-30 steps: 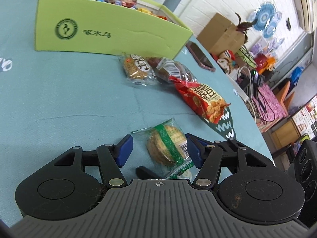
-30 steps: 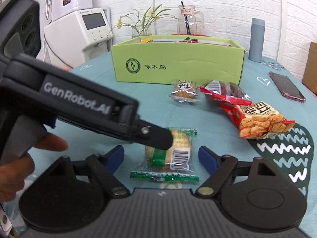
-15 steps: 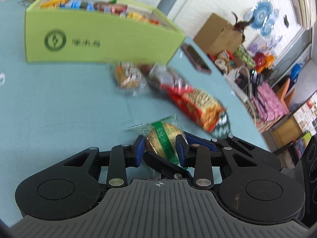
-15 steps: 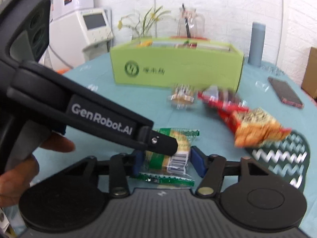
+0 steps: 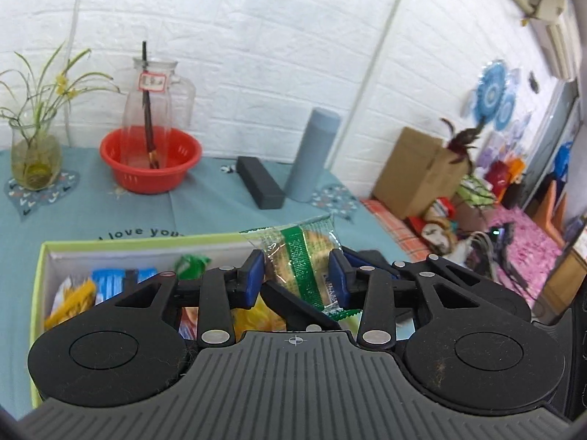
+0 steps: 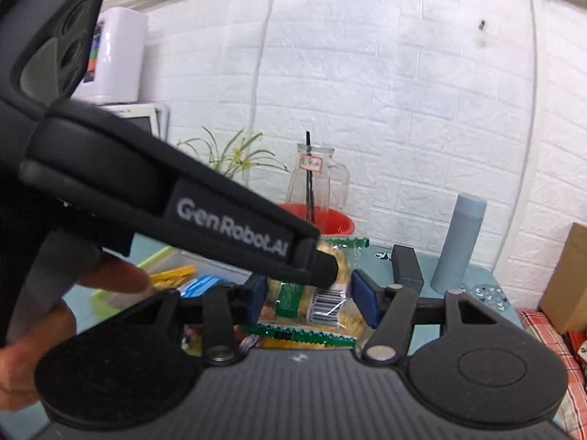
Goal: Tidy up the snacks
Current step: 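Carry the cake pack over the green box and open the left gripper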
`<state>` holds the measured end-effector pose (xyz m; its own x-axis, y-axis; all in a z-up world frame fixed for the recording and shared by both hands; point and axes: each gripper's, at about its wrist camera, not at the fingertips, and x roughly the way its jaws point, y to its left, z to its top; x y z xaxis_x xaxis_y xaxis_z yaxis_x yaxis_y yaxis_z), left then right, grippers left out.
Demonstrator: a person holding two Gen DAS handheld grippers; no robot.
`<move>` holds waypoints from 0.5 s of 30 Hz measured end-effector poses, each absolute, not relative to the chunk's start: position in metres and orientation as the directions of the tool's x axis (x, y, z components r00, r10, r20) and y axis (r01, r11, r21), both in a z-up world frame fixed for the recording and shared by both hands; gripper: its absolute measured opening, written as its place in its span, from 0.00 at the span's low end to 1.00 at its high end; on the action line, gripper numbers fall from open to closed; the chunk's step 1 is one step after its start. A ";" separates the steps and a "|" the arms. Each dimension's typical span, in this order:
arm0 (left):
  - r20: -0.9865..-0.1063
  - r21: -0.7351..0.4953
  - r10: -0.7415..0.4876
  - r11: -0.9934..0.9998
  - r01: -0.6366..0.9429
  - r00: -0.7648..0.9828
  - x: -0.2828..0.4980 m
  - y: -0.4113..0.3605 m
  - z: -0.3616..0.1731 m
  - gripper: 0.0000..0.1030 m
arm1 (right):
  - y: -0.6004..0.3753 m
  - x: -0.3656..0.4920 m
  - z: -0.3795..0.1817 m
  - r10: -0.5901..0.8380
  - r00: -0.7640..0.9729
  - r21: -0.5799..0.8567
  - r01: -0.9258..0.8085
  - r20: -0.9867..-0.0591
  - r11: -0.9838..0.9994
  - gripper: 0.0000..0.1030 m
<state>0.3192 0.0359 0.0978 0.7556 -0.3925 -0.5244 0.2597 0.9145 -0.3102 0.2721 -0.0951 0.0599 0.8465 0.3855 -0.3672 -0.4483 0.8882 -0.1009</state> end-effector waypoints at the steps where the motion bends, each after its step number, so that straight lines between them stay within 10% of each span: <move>1: -0.540 -0.309 -0.387 0.917 0.251 0.747 0.334 0.037 0.090 0.16 | -0.094 0.287 0.055 0.388 0.836 -0.087 -0.452 -0.389 0.888 0.61; 11: -0.613 -0.371 -0.410 0.904 0.213 0.675 0.374 0.053 0.030 0.23 | -0.093 0.336 0.005 0.412 0.752 0.004 -0.479 -0.515 0.878 0.63; 15: -0.527 -0.370 -0.434 0.891 0.262 0.731 0.335 0.056 0.063 0.42 | -0.112 0.306 0.034 0.435 0.786 0.027 -0.473 -0.439 0.881 0.81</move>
